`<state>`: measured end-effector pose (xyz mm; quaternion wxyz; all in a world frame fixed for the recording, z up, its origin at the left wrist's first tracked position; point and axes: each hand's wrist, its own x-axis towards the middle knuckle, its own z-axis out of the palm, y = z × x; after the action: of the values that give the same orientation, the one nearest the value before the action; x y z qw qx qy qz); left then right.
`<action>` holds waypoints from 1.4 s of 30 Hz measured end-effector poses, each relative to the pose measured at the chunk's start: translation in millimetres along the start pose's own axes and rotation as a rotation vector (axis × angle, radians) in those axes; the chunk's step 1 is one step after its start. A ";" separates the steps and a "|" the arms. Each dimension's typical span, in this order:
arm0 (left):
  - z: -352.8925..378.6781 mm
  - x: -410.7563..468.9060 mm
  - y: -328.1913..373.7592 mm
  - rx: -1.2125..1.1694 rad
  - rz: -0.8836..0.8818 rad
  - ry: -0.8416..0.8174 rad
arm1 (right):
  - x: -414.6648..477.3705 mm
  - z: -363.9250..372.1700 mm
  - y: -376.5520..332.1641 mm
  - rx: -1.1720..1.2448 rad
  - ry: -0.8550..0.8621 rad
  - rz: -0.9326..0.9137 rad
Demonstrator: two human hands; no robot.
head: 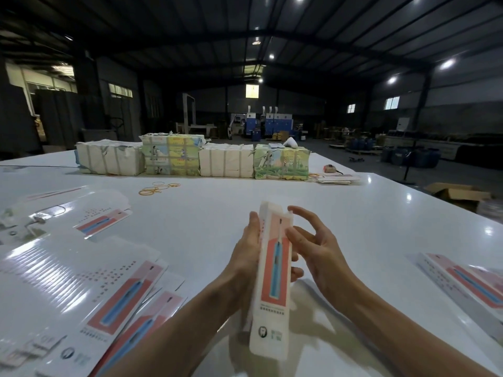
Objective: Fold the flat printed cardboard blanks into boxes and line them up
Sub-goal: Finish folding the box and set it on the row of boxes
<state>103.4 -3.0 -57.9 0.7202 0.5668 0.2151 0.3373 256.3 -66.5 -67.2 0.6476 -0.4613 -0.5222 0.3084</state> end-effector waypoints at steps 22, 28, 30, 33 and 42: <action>14.6 -2.0 -10.1 0.357 0.287 0.012 | 2.9 -3.7 -10.8 -0.121 0.048 -0.033; 10.7 -3.1 -10.0 0.357 0.208 0.038 | -0.7 1.4 -12.0 -0.201 0.001 -0.063; 9.8 -4.2 -10.5 0.360 0.158 0.032 | -1.2 -0.2 -10.7 -0.218 -0.024 -0.042; 6.6 -2.8 -13.7 0.362 0.091 0.009 | -1.1 -4.6 -7.0 -0.237 -0.063 0.010; 7.8 -0.4 -13.9 0.389 0.004 -0.097 | 10.8 -12.4 -0.8 -0.109 0.182 0.101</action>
<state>111.9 -10.3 -69.3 0.6058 0.7114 0.2403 0.2629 271.0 -60.7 -62.7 0.6499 -0.5478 -0.4533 0.2685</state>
